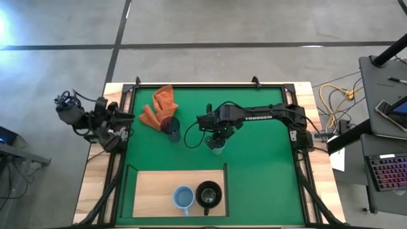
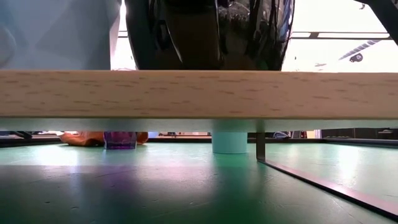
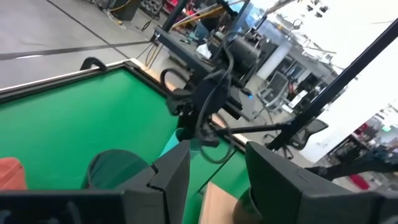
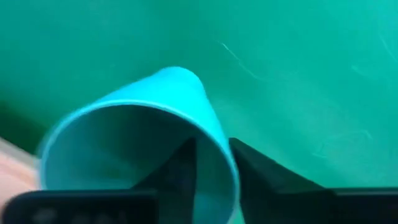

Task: Stack small to large cups/mugs on shelf
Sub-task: Put the green cup on the shelf

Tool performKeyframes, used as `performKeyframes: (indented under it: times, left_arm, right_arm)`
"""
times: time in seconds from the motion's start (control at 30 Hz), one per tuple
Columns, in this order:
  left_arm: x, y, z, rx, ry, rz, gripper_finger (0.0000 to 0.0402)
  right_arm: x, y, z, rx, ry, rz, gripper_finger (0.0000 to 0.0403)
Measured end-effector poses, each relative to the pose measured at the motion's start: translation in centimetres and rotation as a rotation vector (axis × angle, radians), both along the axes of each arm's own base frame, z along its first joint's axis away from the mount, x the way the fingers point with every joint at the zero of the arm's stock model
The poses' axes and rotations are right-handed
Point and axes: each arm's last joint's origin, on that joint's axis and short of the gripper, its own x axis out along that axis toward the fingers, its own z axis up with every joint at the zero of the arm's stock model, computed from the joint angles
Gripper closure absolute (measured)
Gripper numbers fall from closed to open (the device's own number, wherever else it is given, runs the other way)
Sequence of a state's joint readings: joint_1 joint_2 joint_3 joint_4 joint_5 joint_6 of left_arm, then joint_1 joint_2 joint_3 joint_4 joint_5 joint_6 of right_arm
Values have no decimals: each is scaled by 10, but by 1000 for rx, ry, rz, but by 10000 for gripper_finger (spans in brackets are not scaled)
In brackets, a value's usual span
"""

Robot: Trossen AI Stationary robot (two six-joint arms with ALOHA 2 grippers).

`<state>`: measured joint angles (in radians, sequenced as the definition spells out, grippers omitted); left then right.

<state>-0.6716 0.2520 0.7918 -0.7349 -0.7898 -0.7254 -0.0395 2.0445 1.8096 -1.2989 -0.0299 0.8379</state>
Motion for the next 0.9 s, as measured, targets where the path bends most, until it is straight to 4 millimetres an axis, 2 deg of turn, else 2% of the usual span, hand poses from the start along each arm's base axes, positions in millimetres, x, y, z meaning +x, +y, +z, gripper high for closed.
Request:
performKeyframes:
  times: [0.17, 0.33, 0.57, 0.67, 0.8, 0.9]
  left_arm:
    - [0, 0, -2, 12, 15, -1, 260]
    - [0, 0, -2, 12, 15, -1, 260]
    - [0, 0, -2, 12, 16, -1, 260]
    - [0, 0, -2, 16, 17, -1, 260]
    - [-1, 0, -6, 31, 51, -31, 260]
    - [-1, -2, -8, 0, 76, -82, 260]
  right_arm:
    - [5, 0, 17, 1, -64, 18, 387]
    - [11, 4, 40, 13, -150, 27, 393]
    - [19, 27, 108, -45, -407, 47, 394]
    - [25, 41, 129, -81, -511, 152, 394]
    - [37, 59, 130, -69, -644, 249, 394]
    - [42, 63, 129, -79, -675, 258, 394]
